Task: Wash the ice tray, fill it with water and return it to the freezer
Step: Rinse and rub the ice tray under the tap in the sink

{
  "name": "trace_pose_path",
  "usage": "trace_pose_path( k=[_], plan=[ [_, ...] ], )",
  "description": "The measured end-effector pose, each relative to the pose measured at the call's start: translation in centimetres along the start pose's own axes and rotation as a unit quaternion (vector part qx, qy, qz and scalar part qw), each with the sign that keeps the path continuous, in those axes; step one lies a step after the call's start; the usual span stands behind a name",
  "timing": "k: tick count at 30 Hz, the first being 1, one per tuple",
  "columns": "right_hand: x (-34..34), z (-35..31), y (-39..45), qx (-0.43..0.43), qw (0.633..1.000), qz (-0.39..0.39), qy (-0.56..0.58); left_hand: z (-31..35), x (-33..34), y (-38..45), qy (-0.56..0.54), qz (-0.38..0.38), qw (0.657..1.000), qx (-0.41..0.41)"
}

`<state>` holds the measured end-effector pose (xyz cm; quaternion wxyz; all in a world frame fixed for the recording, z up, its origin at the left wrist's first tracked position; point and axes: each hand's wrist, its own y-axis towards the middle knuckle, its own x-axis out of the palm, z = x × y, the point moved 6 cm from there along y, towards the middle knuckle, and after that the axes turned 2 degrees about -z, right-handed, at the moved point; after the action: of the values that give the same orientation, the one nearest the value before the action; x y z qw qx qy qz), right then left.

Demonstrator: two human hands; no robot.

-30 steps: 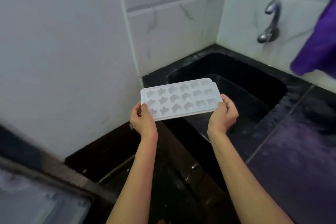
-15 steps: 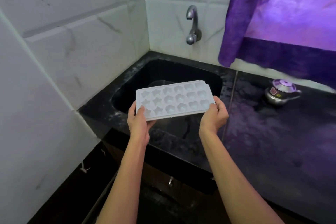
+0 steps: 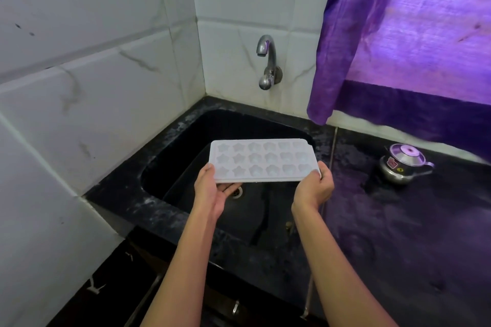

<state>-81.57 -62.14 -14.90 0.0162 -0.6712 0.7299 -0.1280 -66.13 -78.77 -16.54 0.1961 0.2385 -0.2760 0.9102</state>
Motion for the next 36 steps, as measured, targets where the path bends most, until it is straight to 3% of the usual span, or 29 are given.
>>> trace_pose_path(
  k=[11, 16, 20, 22, 27, 36],
  plan=[
    [3.9, -1.8, 3.0, 0.007, 0.991, 0.001, -0.136, 2.3, 2.4, 4.2, 0.009, -0.009, 1.0, 0.002],
    [7.1, -4.2, 2.9, -0.155, 0.914, 0.037, -0.373, 3.8, 3.3, 7.7, 0.008, -0.026, 0.999, -0.016],
    [10.9, -6.2, 2.5, -0.278, 0.876, 0.046, -0.391, 4.7, 4.0, 10.6, 0.029, -0.042, 0.998, -0.031],
    [13.1, -6.9, 2.6, -0.305, 0.885, 0.009, -0.351, 5.1, 4.5, 12.0, 0.043, -0.057, 0.997, -0.038],
    [18.6, -6.9, 4.4, -0.235, 0.934, -0.083, -0.256, 5.8, 5.3, 15.0, 0.068, -0.081, 0.992, -0.065],
    [26.2, -5.2, 11.3, -0.047, 0.954, -0.155, -0.251, 5.6, 5.7, 18.0, 0.104, -0.124, 0.981, -0.106]
  ],
)
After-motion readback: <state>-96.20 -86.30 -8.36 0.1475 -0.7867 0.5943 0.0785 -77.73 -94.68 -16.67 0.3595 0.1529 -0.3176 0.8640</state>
